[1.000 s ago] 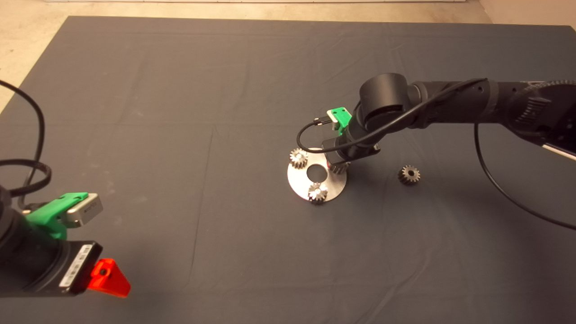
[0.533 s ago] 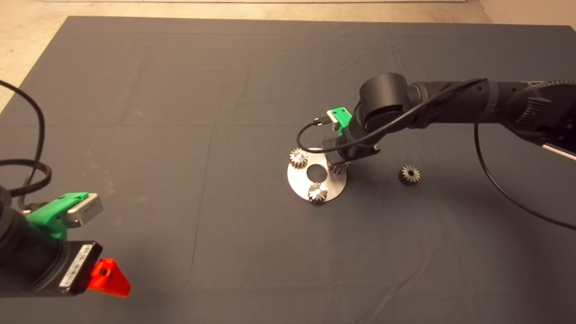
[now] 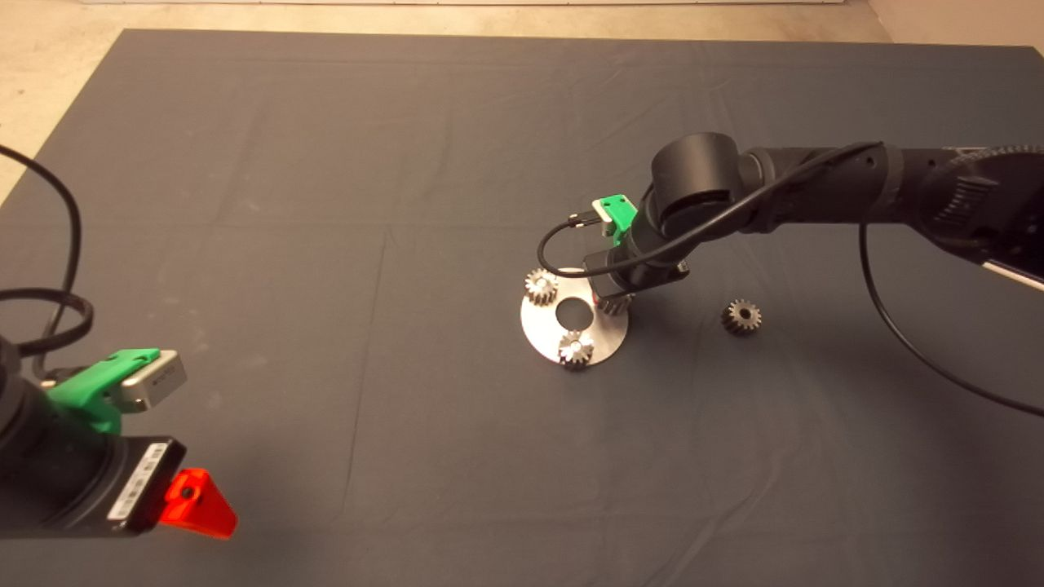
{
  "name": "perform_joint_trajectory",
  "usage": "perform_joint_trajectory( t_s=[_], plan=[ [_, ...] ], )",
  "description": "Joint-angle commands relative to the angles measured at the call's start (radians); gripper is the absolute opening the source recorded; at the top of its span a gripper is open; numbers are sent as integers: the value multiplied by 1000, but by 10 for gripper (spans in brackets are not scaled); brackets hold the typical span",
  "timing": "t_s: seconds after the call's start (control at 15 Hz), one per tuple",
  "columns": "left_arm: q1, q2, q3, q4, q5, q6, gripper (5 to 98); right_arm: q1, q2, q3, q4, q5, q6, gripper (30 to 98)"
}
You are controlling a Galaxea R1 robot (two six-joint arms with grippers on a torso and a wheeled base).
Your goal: Remove an incorrectly installed larger gear and replace it with the correct smaller gear
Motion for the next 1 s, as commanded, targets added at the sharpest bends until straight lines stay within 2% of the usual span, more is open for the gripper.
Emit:
perform_joint_trajectory(
  t_s=[0.0, 0.93],
  plan=[
    [-14, -7, 12, 6, 133, 3, 982, 15, -6, 8, -47, -118, 1, 490],
    [-14, -15, 9, 6, 133, 4, 982, 22, -1, 19, -47, -121, 7, 485]
  ],
)
